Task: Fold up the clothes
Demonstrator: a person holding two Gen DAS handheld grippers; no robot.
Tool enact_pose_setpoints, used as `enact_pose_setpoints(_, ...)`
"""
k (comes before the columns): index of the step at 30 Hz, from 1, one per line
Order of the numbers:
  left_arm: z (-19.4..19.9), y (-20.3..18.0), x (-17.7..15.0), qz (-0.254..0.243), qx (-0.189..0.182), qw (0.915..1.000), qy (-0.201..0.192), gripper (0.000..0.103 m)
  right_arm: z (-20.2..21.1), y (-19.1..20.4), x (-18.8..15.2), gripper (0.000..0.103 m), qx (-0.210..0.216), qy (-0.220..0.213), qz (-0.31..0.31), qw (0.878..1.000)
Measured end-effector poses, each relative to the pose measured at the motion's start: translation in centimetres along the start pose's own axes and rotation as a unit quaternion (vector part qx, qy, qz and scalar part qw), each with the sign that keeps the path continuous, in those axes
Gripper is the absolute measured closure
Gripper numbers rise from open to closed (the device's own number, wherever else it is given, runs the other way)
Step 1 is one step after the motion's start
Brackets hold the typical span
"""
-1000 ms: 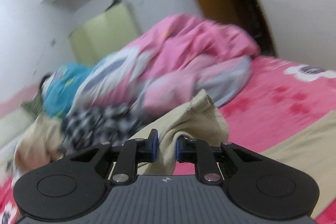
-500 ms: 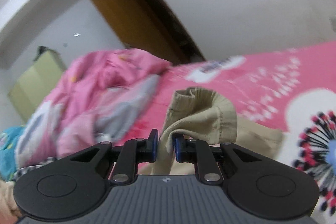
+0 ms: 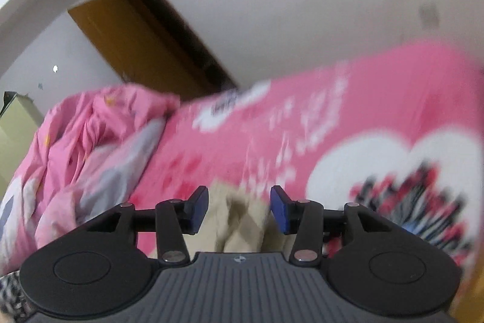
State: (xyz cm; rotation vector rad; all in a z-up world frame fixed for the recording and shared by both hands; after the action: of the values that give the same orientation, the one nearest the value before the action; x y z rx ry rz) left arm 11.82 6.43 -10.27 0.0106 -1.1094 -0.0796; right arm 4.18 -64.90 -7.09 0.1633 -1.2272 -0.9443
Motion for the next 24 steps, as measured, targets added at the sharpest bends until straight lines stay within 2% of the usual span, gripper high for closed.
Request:
enact_pose_setpoints(3,0.0,0.0,0.0,0.001,0.001,1.0,-0.001,0.029,1.6,4.5,-0.5,0.054,0.055,0.003,0.084,0.995)
enact_pose_setpoints(5,0.0,0.0,0.0,0.002,0.003,1.0,-0.001,0.029,1.8,8.7,-2.8,0.053,0.106,0.039,0.183,0.977)
enact_pose_setpoints(6,0.0,-0.1,0.0,0.002,0.004,1.0,-0.001,0.029,1.7,10.8,-4.8,0.052,0.122,0.058,0.255,0.958)
enact_pose_setpoints(8,0.0,0.0,0.0,0.002,0.004,1.0,-0.001,0.029,1.6,14.5,-8.9,0.045,0.147,0.089,0.393,0.903)
enact_pose_setpoints(10,0.0,0.0,0.0,0.002,0.003,1.0,-0.001,0.029,1.1,16.4,-12.7,0.045,0.126,0.082,0.524,0.838)
enact_pose_setpoints(11,0.0,0.0,0.0,0.002,0.003,1.0,-0.001,0.029,0.6,16.7,-13.8,0.045,0.111,0.08,0.563,0.815)
enact_pose_setpoints(14,-0.1,0.0,0.0,0.001,0.001,1.0,-0.002,0.029,-1.5,16.6,-15.4,0.049,0.08,0.092,0.613,0.781)
enact_pose_setpoints(15,-0.1,0.1,0.0,0.001,0.0,1.0,-0.002,0.029,-2.5,16.4,-15.3,0.052,0.074,0.103,0.614,0.779)
enact_pose_setpoints(17,-0.2,0.1,0.0,0.001,-0.002,1.0,-0.003,0.028,-4.2,16.0,-15.1,0.066,0.062,0.122,0.615,0.777)
enact_pose_setpoints(19,-0.2,0.1,0.0,0.001,-0.002,1.0,-0.003,0.028,-5.5,15.9,-14.2,0.07,0.059,0.124,0.606,0.783)
enact_pose_setpoints(21,-0.2,0.0,0.0,0.001,-0.003,1.0,-0.004,0.028,-6.6,16.1,-13.0,0.074,0.064,0.122,0.59,0.796)
enact_pose_setpoints(24,-0.4,0.0,0.0,-0.001,-0.004,1.0,-0.004,0.028,-8.5,16.5,-11.9,0.08,0.066,0.125,0.572,0.808)
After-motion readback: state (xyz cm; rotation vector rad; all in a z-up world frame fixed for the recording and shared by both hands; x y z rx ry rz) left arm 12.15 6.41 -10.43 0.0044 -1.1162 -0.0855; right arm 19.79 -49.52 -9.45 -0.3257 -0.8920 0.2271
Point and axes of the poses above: each gripper's, at about its wrist camera, not at the fingertips, and z roughly against the way its jaws point, y to its left, x to its top, the point moved 6 cm from there along -z, roughly the way its jaws point, and after that the axes turned 1 degree about -y, right-handed, at the moved point
